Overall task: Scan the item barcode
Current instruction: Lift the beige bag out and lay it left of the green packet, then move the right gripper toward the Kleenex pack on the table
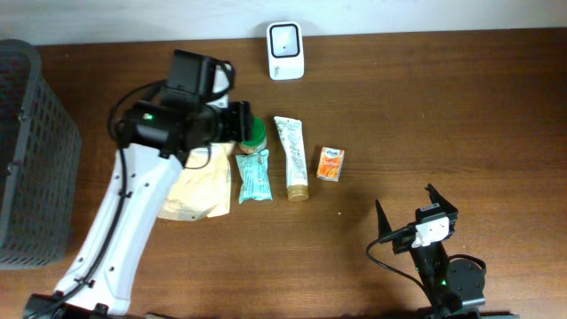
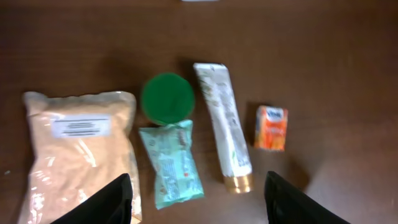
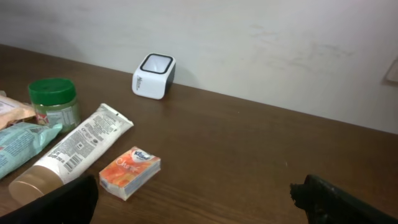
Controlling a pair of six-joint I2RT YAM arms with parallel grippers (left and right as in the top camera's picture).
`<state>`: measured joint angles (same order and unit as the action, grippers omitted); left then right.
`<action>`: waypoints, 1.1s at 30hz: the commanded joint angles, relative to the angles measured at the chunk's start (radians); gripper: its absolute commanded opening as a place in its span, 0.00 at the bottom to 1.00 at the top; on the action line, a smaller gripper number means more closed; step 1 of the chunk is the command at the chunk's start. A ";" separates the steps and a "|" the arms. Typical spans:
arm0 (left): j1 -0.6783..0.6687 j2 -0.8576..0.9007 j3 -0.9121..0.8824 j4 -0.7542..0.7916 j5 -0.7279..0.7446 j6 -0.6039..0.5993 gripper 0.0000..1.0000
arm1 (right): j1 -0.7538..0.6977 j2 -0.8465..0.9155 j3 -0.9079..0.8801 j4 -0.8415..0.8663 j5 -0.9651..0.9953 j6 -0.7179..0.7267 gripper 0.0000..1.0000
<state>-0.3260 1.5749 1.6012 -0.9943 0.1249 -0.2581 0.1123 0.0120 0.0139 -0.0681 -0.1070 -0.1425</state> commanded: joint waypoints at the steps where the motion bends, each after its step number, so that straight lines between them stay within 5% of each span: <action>1: -0.060 0.003 0.003 0.003 0.010 0.065 0.76 | 0.005 -0.006 -0.008 0.001 -0.010 0.000 0.98; 5: -0.077 0.003 0.003 0.013 0.011 0.066 0.82 | 0.005 -0.006 -0.008 0.051 -0.099 0.037 0.98; 9: -0.077 0.003 0.003 0.021 0.010 0.066 0.99 | 0.005 -0.003 0.019 0.064 -0.179 0.130 0.98; 14: -0.076 0.003 0.003 0.035 -0.003 0.072 0.99 | 0.005 0.058 0.159 -0.050 -0.198 0.133 0.98; 20: 0.012 0.002 0.004 0.035 -0.003 0.108 0.99 | 0.005 0.378 0.482 -0.264 -0.218 0.132 0.98; 29: 0.212 0.000 0.005 0.036 0.192 0.393 0.99 | 0.005 0.910 0.918 -0.597 -0.332 0.132 0.98; 33: 0.324 0.001 0.004 0.035 0.213 0.411 1.00 | 0.005 1.111 1.109 -0.778 -0.331 0.133 0.98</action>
<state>-0.0887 1.5764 1.6009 -0.9588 0.2821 0.0753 0.1123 1.0153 0.9997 -0.7727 -0.4145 -0.0181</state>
